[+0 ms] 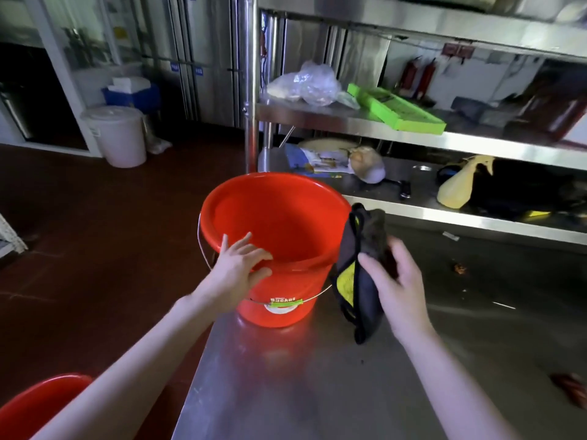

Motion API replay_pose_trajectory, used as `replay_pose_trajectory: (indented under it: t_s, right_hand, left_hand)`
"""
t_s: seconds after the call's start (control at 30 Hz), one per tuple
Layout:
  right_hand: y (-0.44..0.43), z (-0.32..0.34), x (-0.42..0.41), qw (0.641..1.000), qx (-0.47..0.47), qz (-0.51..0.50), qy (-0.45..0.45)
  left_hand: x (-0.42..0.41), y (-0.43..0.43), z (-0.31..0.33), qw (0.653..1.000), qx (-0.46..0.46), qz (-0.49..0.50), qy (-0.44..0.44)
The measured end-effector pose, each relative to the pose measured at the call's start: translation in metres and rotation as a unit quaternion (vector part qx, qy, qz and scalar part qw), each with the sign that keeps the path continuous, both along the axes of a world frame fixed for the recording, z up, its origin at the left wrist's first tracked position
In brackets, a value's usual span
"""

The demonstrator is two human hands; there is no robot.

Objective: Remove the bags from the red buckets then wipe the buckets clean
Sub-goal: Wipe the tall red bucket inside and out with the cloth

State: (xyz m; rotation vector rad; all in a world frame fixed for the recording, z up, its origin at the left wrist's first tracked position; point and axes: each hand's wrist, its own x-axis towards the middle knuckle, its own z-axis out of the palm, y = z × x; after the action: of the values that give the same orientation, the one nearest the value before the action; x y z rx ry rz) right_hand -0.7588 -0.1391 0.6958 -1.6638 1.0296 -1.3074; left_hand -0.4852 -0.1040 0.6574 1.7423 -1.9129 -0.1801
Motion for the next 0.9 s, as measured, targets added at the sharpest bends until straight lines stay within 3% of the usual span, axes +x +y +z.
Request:
replay_pose_trajectory:
  t_s: [0.07, 0.13, 0.23, 0.27, 0.37, 0.53, 0.7, 0.9]
  right_hand:
    - [-0.011, 0.012, 0.009, 0.994, -0.068, -0.030, 0.086]
    - [-0.021, 0.013, 0.019, 0.964, -0.136, -0.042, 0.224]
    - [-0.030, -0.006, 0.029, 0.852, -0.161, -0.018, 0.498]
    - [-0.031, -0.012, 0.029, 0.823, -0.170, -0.015, 0.542]
    - [-0.034, -0.017, 0.025, 0.819, -0.214, -0.027, 0.531]
    - [-0.030, -0.024, 0.042, 0.842, -0.254, 0.010, 0.475]
    - [-0.060, -0.026, 0.021, 0.842, -0.284, 0.026, 0.459]
    - [-0.083, -0.027, 0.014, 0.871, -0.236, -0.044, 0.429]
  left_hand:
    - [-0.027, 0.002, -0.002, 1.000, -0.021, 0.003, 0.005]
    - [-0.051, 0.002, -0.002, 0.999, -0.035, -0.001, 0.010]
    - [-0.059, 0.003, 0.004, 0.995, -0.088, -0.013, 0.037]
    - [-0.051, 0.004, 0.007, 0.993, -0.104, -0.006, 0.049]
    - [-0.002, 0.004, 0.014, 0.996, -0.084, 0.014, 0.016]
    - [0.058, -0.008, 0.011, 0.992, 0.088, -0.037, -0.081]
    - [0.071, -0.005, 0.004, 0.980, 0.002, -0.063, -0.190]
    - [0.053, 0.006, -0.003, 0.977, -0.092, -0.054, -0.183]
